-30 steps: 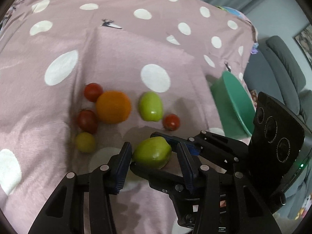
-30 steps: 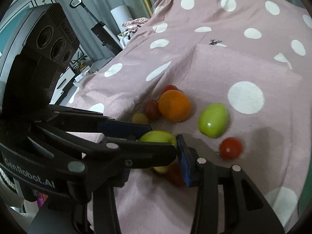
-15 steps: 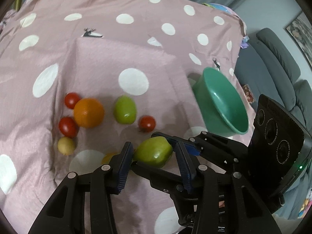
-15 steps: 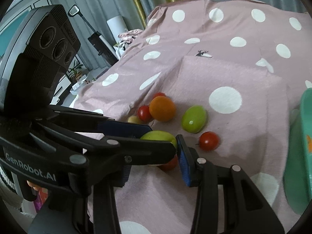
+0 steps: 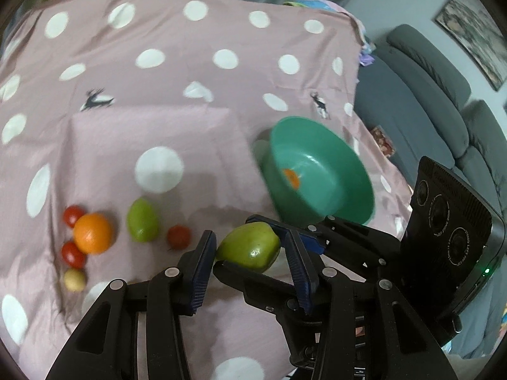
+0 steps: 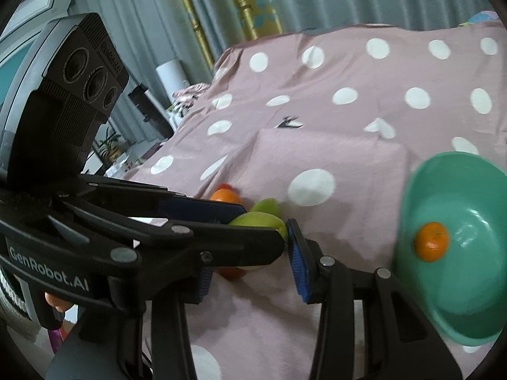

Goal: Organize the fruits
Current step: 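Carry the green plum into the green bowl and release it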

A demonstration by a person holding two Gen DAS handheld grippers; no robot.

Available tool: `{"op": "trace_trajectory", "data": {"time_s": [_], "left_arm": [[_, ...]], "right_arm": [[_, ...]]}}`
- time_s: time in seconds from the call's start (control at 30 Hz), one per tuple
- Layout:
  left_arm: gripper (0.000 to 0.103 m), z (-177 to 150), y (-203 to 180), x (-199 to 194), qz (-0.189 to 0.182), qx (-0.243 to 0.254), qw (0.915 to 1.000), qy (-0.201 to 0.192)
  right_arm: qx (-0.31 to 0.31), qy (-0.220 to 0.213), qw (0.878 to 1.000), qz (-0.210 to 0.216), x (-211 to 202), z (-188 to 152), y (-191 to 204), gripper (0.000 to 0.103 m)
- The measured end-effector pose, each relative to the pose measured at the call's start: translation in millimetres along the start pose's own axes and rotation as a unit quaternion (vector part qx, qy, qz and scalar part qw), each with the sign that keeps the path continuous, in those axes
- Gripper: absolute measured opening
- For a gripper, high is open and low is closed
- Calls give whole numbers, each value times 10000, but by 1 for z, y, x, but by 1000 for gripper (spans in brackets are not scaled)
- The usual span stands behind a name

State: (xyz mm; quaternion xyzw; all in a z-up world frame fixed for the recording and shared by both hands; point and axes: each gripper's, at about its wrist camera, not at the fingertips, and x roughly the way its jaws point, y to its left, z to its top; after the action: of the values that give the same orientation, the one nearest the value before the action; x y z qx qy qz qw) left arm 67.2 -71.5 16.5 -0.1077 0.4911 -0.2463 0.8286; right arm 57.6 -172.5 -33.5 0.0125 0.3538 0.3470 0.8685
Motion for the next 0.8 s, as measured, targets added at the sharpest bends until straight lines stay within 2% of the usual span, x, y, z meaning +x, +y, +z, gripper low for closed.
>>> {"op": "trace_trajectory", "data": {"time_s": [0.4, 0.6, 0.7, 0.8], "left_arm": [[45, 34, -67, 34, -362, 721, 9967, 108], [45, 40, -86, 59, -528, 817, 9949, 266], [45, 42, -89, 70, -658, 805, 9939, 359], [45, 43, -91, 81, -694, 778, 9935, 458]], "right_arm": [[373, -468, 9962, -640, -58, -1, -52, 42], [637, -500, 9926, -903, -71, -11, -79, 41], [789, -504, 9918, -872, -73, -16, -90, 32], [838, -435, 9910, -950, -71, -19, -98, 32]]}}
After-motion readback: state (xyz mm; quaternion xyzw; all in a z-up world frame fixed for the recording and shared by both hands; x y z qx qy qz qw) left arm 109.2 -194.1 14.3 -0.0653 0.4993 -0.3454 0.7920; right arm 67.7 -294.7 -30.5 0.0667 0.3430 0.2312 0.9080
